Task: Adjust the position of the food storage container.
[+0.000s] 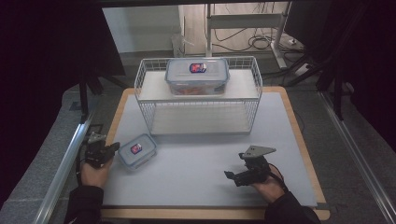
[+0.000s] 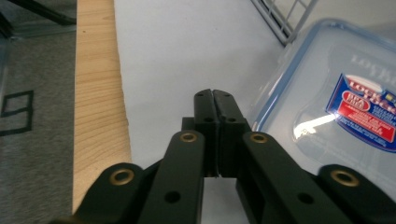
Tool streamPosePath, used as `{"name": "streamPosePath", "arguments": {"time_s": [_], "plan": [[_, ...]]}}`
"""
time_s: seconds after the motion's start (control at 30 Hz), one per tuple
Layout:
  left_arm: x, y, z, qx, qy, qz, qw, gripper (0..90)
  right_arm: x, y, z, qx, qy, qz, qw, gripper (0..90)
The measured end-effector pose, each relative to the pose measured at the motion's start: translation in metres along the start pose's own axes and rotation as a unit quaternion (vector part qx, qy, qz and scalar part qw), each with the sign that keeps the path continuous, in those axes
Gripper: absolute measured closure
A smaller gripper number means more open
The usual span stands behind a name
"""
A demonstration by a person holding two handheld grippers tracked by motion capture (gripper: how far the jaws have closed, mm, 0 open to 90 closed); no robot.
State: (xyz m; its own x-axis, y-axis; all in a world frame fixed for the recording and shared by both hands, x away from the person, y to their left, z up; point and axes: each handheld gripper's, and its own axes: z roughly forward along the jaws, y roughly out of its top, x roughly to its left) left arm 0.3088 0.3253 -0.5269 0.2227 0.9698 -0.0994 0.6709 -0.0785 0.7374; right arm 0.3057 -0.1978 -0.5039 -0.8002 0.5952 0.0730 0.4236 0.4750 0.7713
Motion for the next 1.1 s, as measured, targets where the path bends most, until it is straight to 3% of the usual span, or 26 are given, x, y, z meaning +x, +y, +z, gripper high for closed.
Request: {"name": "streamPosePath", "arguments": {"time_s": [0.27,0.57,0.83,1.1], "plan": [[-0.018,0.000,-0.001,0.012,-0.042,0.022,0.9988,89.8,0.000,0.000,-0.001,-0.001,0.000,0.000,1.0000,7.3],[-0.050,0.002,0.004,0.020,-0.100,0.045,0.9938,89.7,-0.001,0.000,0.000,0.001,-0.002,0.003,1.0000,7.3],[-0.083,0.005,0.007,0.030,-0.145,0.089,0.9850,89.7,-0.002,-0.001,0.000,0.001,-0.006,0.003,1.0000,7.3],[-0.118,0.005,0.007,0.042,-0.190,0.119,0.9737,89.7,-0.002,-0.001,0.002,0.003,-0.018,0.006,0.9998,7.3]]}}
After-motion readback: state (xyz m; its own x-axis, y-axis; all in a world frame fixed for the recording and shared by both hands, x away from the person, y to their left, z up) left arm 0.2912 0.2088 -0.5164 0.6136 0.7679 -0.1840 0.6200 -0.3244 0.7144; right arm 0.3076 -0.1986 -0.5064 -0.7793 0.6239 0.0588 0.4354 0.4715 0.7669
